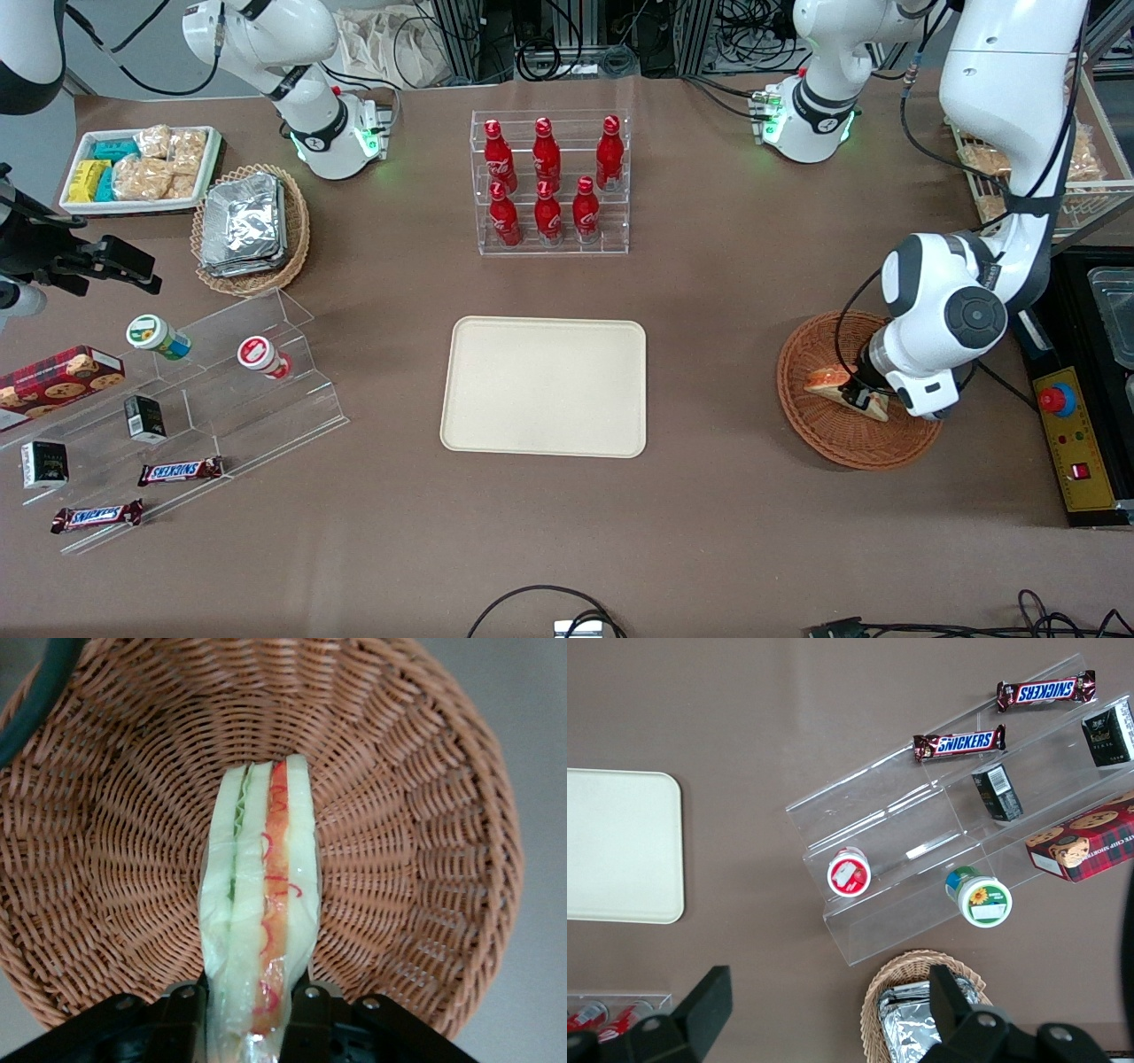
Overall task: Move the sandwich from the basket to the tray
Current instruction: 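Lower the left gripper and close it on the wrapped sandwich, then lift the sandwich out of the basket with the left gripper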
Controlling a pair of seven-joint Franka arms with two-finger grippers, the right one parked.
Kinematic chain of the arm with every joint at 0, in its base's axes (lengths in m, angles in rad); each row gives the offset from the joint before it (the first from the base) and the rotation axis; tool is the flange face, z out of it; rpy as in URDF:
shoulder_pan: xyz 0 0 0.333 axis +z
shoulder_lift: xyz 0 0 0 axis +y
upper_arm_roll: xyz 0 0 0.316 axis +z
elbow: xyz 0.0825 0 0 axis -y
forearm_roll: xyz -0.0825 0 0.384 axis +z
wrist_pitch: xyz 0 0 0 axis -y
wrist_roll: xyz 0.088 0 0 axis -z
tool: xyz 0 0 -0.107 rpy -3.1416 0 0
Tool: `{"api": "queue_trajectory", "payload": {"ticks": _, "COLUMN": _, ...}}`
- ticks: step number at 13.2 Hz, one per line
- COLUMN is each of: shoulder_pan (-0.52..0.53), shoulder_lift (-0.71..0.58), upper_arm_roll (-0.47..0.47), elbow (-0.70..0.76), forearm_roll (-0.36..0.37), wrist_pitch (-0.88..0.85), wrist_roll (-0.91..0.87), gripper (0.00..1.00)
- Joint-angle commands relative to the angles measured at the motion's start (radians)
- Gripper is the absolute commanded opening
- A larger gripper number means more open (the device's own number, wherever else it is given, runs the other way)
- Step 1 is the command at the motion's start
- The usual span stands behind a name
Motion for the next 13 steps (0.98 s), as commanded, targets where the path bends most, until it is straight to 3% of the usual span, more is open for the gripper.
{"api": "queue_trajectory", "payload": {"ticks": 1, "shoulder_pan": -0.001, "shoulder_lift": -0.064, "upper_arm_roll": -0.003, "elbow": 0.076, "forearm_roll": 0.018, "wrist_pitch": -0.082, "wrist_roll": 0.021, "gripper": 0.0}}
{"api": "queue_trajectory", "payload": {"ticks": 5, "shoulder_pan": -0.003, "shoulder_lift": -0.076, "upper_arm_roll": -0.034, "elbow": 0.366, "forearm_roll": 0.018, "wrist_pitch": -0.506, "wrist_roll": 0.259, "gripper": 0.0}}
{"api": "queue_trajectory", "payload": {"ticks": 8, "shoulder_pan": 0.002, "shoulder_lift": -0.09, "upper_arm_roll": -0.073, "elbow": 0.537, "forearm_roll": 0.016, "wrist_pitch": -0.729, "wrist_roll": 0.381, "gripper": 0.0}}
{"api": "queue_trajectory", "payload": {"ticks": 10, "shoulder_pan": 0.002, "shoulder_lift": -0.136, "upper_arm_roll": -0.101, "elbow": 0.569, "forearm_roll": 0.015, "wrist_pitch": -0.779, "wrist_roll": 0.487, "gripper": 0.0}}
{"api": "queue_trajectory", "payload": {"ticks": 13, "shoulder_pan": -0.001, "shoulder_lift": -0.173, "upper_arm_roll": -0.168, "elbow": 0.569, "forearm_roll": 0.018, "wrist_pitch": -0.785, "wrist_roll": 0.508, "gripper": 0.0}}
